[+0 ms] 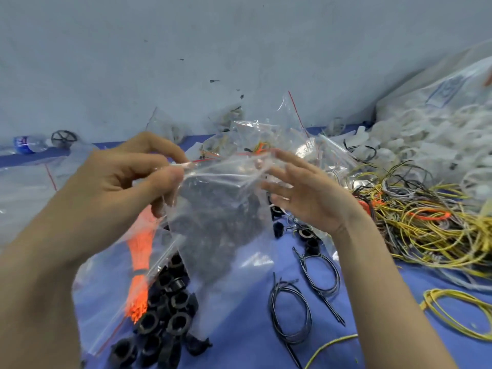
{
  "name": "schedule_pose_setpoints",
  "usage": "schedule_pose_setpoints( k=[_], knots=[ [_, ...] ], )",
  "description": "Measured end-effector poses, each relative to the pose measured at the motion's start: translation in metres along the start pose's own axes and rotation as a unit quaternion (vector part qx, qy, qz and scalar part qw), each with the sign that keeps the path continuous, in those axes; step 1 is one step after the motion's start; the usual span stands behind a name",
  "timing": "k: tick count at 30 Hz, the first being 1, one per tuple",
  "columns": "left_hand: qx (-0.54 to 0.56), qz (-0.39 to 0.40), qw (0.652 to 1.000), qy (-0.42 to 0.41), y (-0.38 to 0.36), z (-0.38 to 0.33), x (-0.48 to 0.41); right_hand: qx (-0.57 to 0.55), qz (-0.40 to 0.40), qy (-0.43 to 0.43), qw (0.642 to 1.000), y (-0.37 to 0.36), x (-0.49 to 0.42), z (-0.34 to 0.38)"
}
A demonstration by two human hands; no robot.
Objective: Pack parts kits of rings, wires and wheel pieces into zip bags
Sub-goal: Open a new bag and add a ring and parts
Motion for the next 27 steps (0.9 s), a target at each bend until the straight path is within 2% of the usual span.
schedule_pose_setpoints(
  k=[2, 3, 4, 5, 7, 8, 9, 11, 14, 16, 17, 20, 22, 24, 25, 27],
  knots=[
    [0.014, -0.026, 0.999, 0.033, 0.0, -0.003, -0.004, -0.072, -0.018, 0.034, 0.997, 0.013, -0.003, 0.005],
    [0.021, -0.029, 0.998, 0.056, -0.003, 0.0, -0.005, -0.032, -0.048, 0.032, 0.998, 0.022, -0.007, 0.002],
    [0.014, -0.04, 0.996, 0.081, -0.005, 0.007, -0.006, 0.075, -0.089, 0.016, 0.993, 0.031, -0.01, -0.003],
    [-0.001, -0.044, 0.993, 0.11, -0.009, 0.011, -0.007, 0.237, -0.128, -0.008, 0.963, 0.039, -0.012, -0.01],
    [-0.054, -0.049, 0.986, 0.153, -0.014, 0.02, -0.006, 0.545, -0.146, -0.08, 0.822, 0.045, -0.017, -0.033],
    [-0.074, -0.053, 0.983, 0.161, -0.014, 0.024, -0.006, 0.624, -0.127, -0.117, 0.762, 0.045, -0.02, -0.051],
    [-0.084, -0.064, 0.98, 0.169, -0.011, 0.026, -0.005, 0.668, -0.099, -0.144, 0.723, 0.044, -0.021, -0.068],
    [-0.091, -0.103, 0.976, 0.171, 0.0, 0.031, -0.002, 0.705, -0.063, -0.159, 0.688, 0.039, -0.023, -0.086],
    [-0.088, -0.238, 0.959, 0.123, 0.032, 0.028, 0.004, 0.703, -0.077, -0.159, 0.689, 0.042, -0.026, -0.085],
    [-0.082, -0.316, 0.945, 0.034, 0.05, 0.007, 0.009, 0.687, -0.102, -0.171, 0.699, 0.048, -0.023, -0.081],
    [-0.079, -0.329, 0.941, -0.01, 0.051, -0.005, 0.011, 0.672, -0.122, -0.174, 0.709, 0.053, -0.021, -0.078],
    [-0.088, -0.292, 0.946, -0.108, 0.026, -0.033, 0.009, 0.625, -0.184, -0.163, 0.741, 0.064, -0.014, -0.061],
    [-0.108, -0.241, 0.96, -0.094, -0.004, -0.032, 0.0, 0.624, -0.198, -0.163, 0.738, 0.071, -0.01, -0.054],
    [-0.13, -0.157, 0.979, -0.026, -0.039, -0.013, -0.011, 0.604, -0.204, -0.166, 0.752, 0.071, -0.004, -0.047],
    [-0.128, -0.116, 0.985, 0.015, -0.054, -0.002, -0.015, 0.571, -0.206, -0.163, 0.778, 0.07, -0.001, -0.042],
    [-0.119, -0.072, 0.989, 0.053, -0.073, 0.009, -0.017, 0.457, -0.213, -0.142, 0.852, 0.066, 0.007, -0.024]
  ],
)
Point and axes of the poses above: each hand's wrist, its own x-axis away from the middle knuckle, its own y-axis out of the back of the hand, z = x × y, the point moved 10 cm from there along -x, towards the middle knuckle, and after that the axes turned 7 degrees about x, right-handed, at the moved point
